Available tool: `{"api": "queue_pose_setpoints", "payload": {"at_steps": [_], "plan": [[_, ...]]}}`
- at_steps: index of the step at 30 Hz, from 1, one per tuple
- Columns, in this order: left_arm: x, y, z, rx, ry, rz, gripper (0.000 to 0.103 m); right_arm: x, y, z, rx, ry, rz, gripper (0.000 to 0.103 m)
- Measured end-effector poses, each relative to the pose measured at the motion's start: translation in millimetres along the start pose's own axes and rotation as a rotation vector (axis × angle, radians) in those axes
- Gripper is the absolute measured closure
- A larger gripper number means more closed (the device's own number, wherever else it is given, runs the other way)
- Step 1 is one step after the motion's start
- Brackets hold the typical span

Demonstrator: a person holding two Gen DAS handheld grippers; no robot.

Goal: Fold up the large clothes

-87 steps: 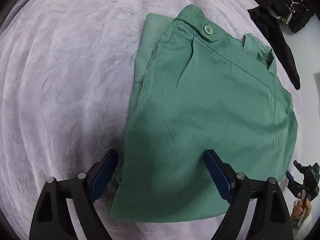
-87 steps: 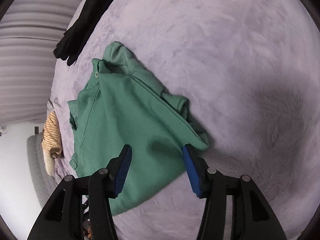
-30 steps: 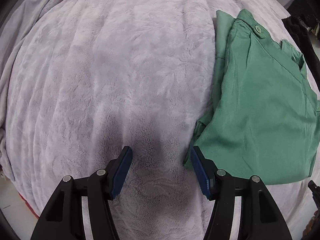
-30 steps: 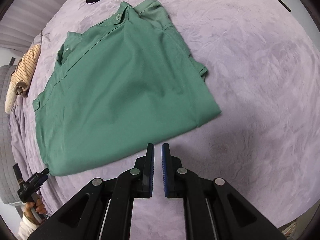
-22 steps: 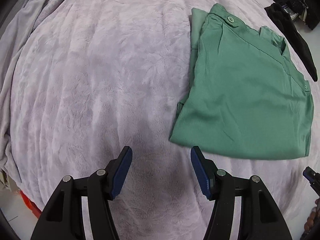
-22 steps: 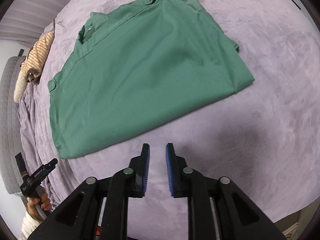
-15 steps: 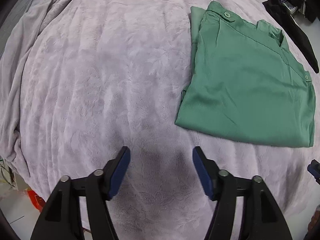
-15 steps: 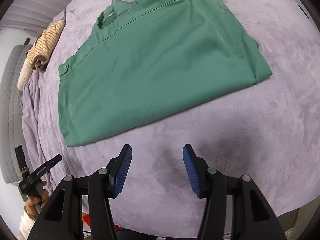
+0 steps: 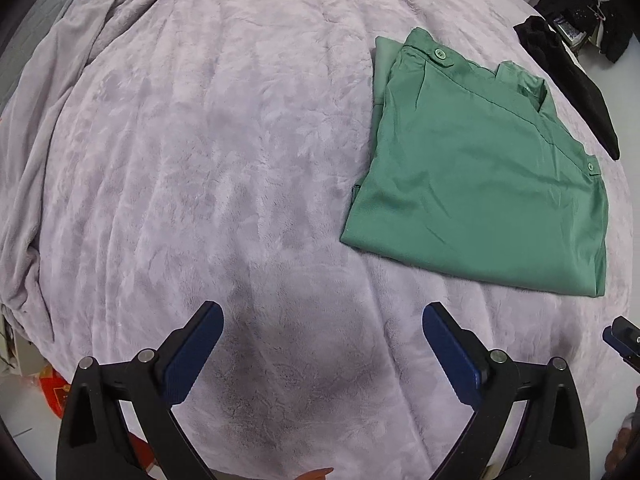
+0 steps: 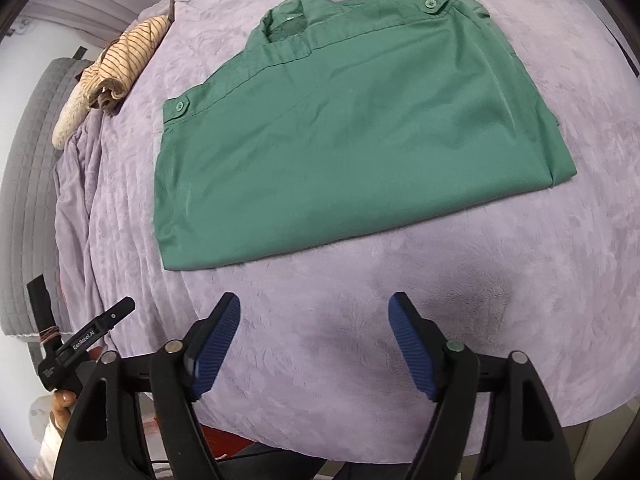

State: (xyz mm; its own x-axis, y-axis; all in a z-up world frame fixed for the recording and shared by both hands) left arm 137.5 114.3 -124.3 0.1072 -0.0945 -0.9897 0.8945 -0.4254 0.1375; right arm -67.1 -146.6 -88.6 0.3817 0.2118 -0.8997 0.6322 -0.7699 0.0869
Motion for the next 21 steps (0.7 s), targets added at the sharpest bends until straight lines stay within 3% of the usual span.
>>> {"api": "queue_pose_setpoints", "payload": {"at_steps": [6,14,16,21], "plan": [[-2,-2,-1,0.030,0.011,0.021,0.003,3,-3,-26,-0.076,0.000,0.010,0.015],[-2,-1,1,0.054,0.017,0.023,0.003,12,-7,-40,-0.077,-0.005,-0.003,0.012],[-2,-1,0,0.058,0.023,0.021,0.003,14,-8,-43,-0.081,-0.010,0.000,0.000],[2,-2,-2,0.069,0.031,0.009,0.003,23,-12,-51,-0.089,0.013,-0.013,0.000]]}}
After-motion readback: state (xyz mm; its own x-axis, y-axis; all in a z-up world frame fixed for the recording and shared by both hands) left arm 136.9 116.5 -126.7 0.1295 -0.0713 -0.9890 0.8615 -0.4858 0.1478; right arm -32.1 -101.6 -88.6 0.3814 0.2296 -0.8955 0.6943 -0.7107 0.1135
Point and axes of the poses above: each gripper's, at about its wrist camera, not at the fingertips, and x roughly the way its jaws point, z to its right, y to its top, the point moved 2 cm from there along x, roughly the way its jaws point, and after that the axes turned 5 degrees about y, right-handed, at the moved point
